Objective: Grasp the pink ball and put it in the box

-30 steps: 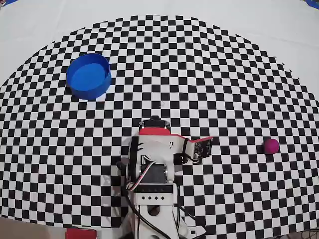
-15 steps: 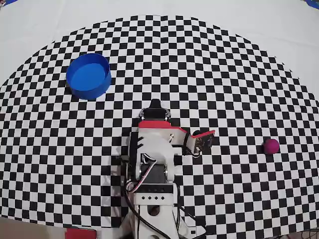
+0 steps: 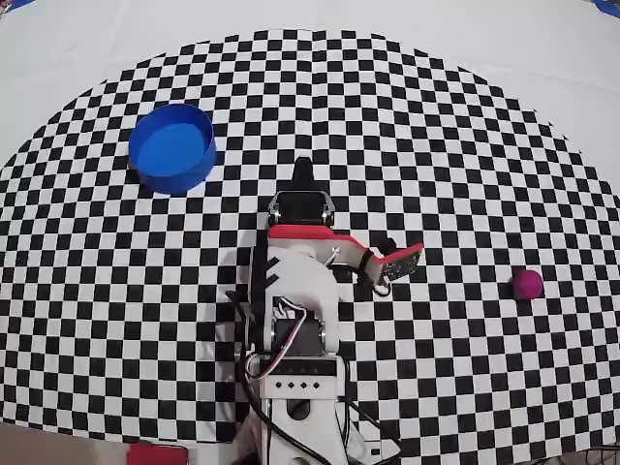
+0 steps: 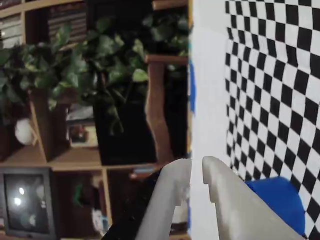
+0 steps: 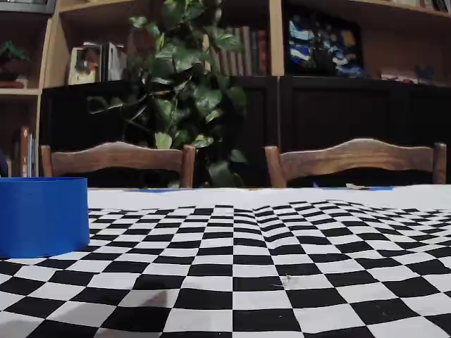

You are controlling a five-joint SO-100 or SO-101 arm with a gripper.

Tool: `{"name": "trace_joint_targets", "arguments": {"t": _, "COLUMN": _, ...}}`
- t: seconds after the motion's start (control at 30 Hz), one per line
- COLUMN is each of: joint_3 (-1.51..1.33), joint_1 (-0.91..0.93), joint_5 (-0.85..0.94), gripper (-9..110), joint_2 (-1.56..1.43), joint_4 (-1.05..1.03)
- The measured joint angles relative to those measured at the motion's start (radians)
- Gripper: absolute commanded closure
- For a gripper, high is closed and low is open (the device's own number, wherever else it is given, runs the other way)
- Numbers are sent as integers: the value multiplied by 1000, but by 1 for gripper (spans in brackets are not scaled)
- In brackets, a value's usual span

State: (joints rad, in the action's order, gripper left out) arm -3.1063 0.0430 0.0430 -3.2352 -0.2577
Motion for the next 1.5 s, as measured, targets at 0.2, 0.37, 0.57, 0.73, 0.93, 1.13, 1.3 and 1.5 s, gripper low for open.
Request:
{"name": "trace_joint_targets", "arguments": {"t": 0.2, "joint_3": 0, "joint_1": 0, "joint_5": 0, "gripper": 101, "joint_2": 0, "joint_4": 23}}
{"name": "trace_joint_targets", "arguments": {"t": 0.37, "joint_3": 0, "joint_1": 0, "joint_5": 66, "gripper": 101, "joint_2": 0, "joint_4": 23}}
{"name": "trace_joint_targets", "arguments": {"t": 0.57, "joint_3": 0, "joint_1": 0, "joint_5": 402, "gripper": 101, "joint_2": 2, "joint_4": 17}}
{"name": "trace_joint_targets", "arguments": {"t": 0.73, "joint_3": 0, "joint_1": 0, "joint_5": 772, "gripper": 101, "joint_2": 3, "joint_4": 14}}
{"name": "trace_joint_targets", "arguments": {"t": 0.93, "joint_3": 0, "joint_1": 14, "joint_5": 1192, "gripper": 101, "joint_2": 12, "joint_4": 14}}
{"name": "trace_joint_targets", "arguments": {"t": 1.13, "joint_3": 0, "joint_1": 14, "joint_5": 1473, "gripper": 101, "joint_2": 21, "joint_4": 38}}
{"name": "trace_joint_targets", "arguments": {"t": 1.3, "joint_3": 0, "joint_1": 18, "joint_5": 1559, "gripper": 101, "joint_2": 29, "joint_4": 51}}
{"name": "trace_joint_targets", "arguments": {"t": 1.5, "joint_3": 0, "joint_1": 18, "joint_5": 1568, "gripper": 84, "joint_2": 43, "joint_4": 51}}
